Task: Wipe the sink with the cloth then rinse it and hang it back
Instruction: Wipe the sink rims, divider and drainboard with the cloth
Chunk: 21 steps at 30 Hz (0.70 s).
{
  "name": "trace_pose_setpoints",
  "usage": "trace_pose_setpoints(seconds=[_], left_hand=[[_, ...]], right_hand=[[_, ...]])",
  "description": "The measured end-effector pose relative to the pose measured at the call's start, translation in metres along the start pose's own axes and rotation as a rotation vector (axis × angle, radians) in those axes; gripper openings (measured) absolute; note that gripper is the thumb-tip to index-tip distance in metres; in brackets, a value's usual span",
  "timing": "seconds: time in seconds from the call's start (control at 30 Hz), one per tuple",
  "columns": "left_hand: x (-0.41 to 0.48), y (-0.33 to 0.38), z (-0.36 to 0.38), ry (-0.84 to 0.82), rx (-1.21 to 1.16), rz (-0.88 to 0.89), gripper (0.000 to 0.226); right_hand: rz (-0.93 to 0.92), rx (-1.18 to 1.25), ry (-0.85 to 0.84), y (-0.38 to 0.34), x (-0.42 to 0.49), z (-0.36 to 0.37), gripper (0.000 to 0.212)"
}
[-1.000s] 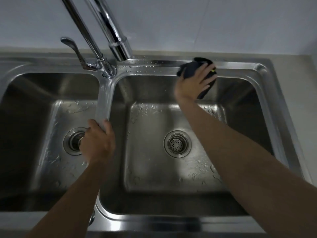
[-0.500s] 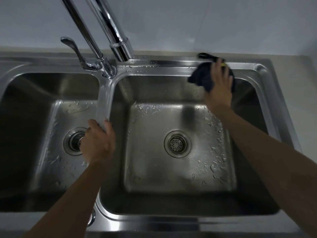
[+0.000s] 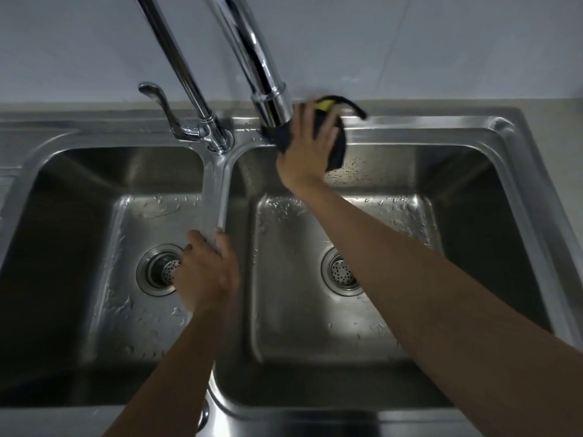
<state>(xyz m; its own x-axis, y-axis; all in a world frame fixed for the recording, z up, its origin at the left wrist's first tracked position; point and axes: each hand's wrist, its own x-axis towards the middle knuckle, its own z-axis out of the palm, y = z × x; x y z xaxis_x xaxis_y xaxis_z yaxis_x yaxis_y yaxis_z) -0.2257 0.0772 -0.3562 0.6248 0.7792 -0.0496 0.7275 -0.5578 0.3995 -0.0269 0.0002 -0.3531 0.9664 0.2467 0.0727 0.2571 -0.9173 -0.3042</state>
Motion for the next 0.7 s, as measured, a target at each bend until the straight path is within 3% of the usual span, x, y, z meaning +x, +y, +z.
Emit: trace_pose_setpoints(seconds=[0.1, 0.3, 0.4, 0.5, 0.6, 0.7], left_hand=[[0.000, -0.002, 0.002, 0.009, -0.003, 0.012, 0.041], [0.002, -0.002, 0.002, -0.005, 0.004, 0.027, 0.041], [0.000, -0.002, 0.002, -0.014, -0.007, 0.021, 0.042], [0.000, -0.002, 0.002, -0.017, -0.004, 0.024, 0.044], [0.001, -0.002, 0.002, -0.014, -0.015, 0.020, 0.042], [0.000, -0.003, 0.001, -0.018, -0.042, 0.018, 0.042]], right_hand=[[-0.391, -0.081, -0.111, -0.022, 0.000, 0.006, 0.082], [-0.604, -0.144, -0.072, 0.026, -0.006, -0.007, 0.087], [-0.446, -0.167, -0.028, 0.079, -0.010, -0.013, 0.089], [-0.164, -0.111, 0.006, 0.113, -0.022, -0.023, 0.082], [0.137, 0.028, 0.028, 0.103, -0.027, -0.027, 0.077], [0.270, 0.141, -0.007, 0.068, -0.022, -0.025, 0.072]])
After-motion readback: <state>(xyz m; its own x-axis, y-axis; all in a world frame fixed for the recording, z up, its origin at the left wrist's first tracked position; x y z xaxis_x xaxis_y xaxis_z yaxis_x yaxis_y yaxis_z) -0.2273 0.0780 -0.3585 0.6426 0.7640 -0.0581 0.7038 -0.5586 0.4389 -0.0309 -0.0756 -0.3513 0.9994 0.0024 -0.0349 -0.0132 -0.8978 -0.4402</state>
